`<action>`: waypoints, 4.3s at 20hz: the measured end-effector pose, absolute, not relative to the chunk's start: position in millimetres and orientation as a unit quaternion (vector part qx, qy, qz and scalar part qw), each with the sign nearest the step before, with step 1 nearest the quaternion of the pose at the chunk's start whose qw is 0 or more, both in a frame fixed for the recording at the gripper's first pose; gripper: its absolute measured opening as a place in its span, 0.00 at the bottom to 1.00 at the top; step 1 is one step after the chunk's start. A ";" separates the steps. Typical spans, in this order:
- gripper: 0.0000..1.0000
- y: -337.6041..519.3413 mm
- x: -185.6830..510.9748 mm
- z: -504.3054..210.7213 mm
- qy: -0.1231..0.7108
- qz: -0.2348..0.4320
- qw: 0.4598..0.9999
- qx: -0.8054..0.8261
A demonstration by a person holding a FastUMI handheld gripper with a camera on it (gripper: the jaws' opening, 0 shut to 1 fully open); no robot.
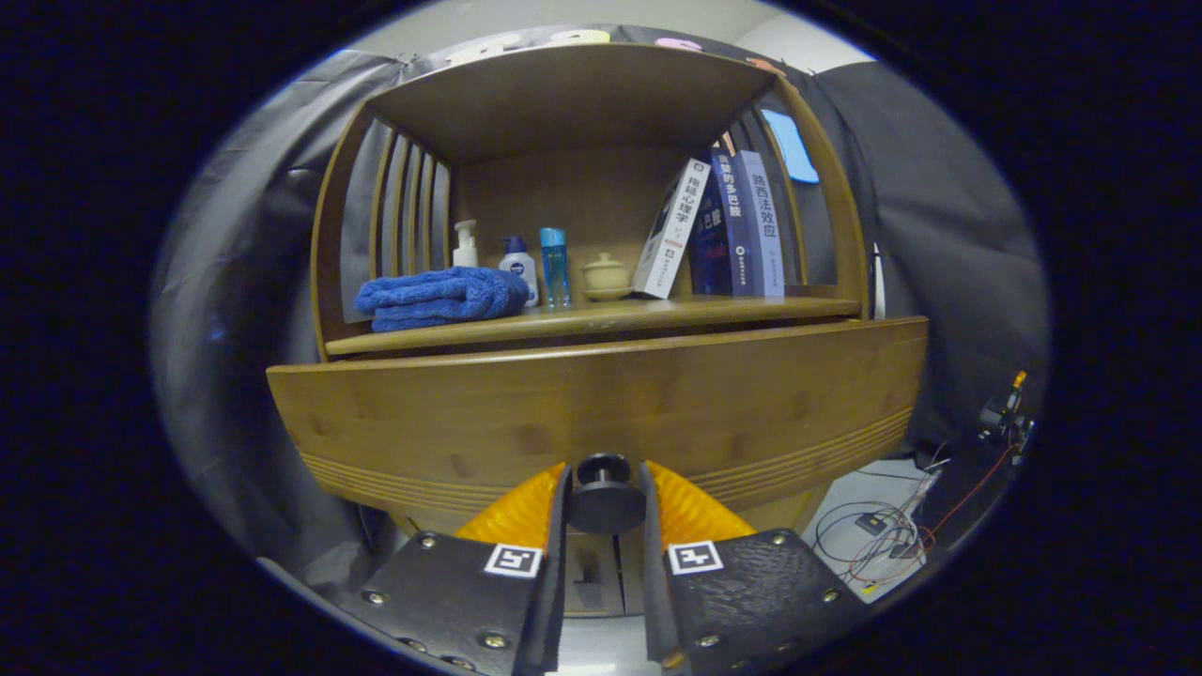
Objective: Pull open the drawer, take out the items inside it, and place them on the countertop above the cabinet.
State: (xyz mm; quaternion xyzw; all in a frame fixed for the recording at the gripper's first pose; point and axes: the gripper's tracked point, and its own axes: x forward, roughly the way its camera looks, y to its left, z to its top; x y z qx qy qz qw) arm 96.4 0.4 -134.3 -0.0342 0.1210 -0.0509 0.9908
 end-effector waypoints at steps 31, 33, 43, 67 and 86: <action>0.61 18.5 35.3 -80.9 0.076 -0.043 0.996 -0.023; 0.61 23.8 41.1 -58.9 0.066 -0.042 0.997 -0.028; 0.61 30.0 107.2 -51.9 0.167 -0.096 0.981 -0.021; 0.32 15.3 164.4 -154.5 0.432 -0.150 0.888 -0.037; 0.11 17.4 147.0 -64.9 0.320 -0.154 0.934 -0.024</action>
